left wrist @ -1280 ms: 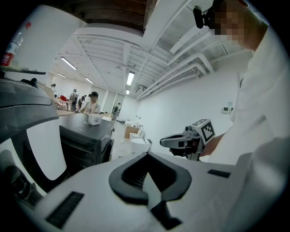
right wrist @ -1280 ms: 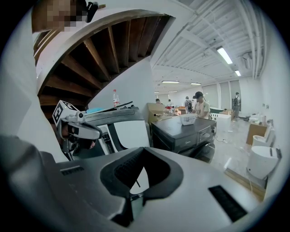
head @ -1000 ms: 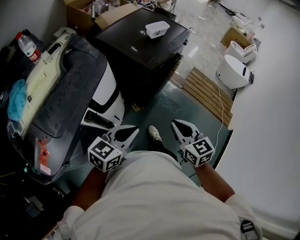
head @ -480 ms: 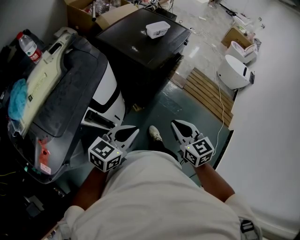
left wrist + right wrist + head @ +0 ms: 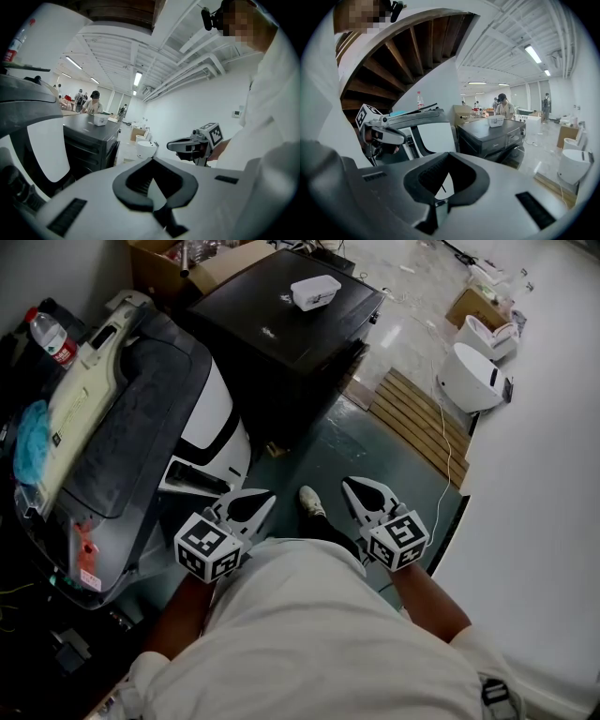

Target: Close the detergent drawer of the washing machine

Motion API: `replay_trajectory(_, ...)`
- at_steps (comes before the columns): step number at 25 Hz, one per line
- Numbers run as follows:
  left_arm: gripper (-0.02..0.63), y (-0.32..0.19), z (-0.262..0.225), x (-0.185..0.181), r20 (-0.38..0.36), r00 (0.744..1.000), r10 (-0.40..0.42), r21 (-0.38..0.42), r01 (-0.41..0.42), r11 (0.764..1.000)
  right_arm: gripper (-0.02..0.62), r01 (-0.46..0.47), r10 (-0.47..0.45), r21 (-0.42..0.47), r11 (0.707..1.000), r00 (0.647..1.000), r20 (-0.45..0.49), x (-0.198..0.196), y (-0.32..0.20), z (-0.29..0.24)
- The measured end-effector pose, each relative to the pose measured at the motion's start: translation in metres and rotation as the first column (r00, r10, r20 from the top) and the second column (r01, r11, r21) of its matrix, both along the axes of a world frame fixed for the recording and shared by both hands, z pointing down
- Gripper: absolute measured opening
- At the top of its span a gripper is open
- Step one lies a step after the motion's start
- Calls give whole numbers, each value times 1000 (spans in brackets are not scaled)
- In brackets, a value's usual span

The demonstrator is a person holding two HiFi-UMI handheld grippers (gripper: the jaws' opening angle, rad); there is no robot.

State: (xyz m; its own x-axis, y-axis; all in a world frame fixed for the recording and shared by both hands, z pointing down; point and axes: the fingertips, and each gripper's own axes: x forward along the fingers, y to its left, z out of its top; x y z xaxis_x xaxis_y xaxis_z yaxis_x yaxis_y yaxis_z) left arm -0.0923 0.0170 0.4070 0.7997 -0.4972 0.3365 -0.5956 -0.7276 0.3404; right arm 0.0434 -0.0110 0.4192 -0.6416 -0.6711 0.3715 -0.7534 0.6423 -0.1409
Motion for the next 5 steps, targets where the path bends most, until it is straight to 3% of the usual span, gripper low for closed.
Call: replay_trajectory(5, -5, -11, 4, 5, -4, 1000, -8, -11, 8, 1000, 5, 13, -13, -10, 1000, 1000, -10, 4, -12, 6)
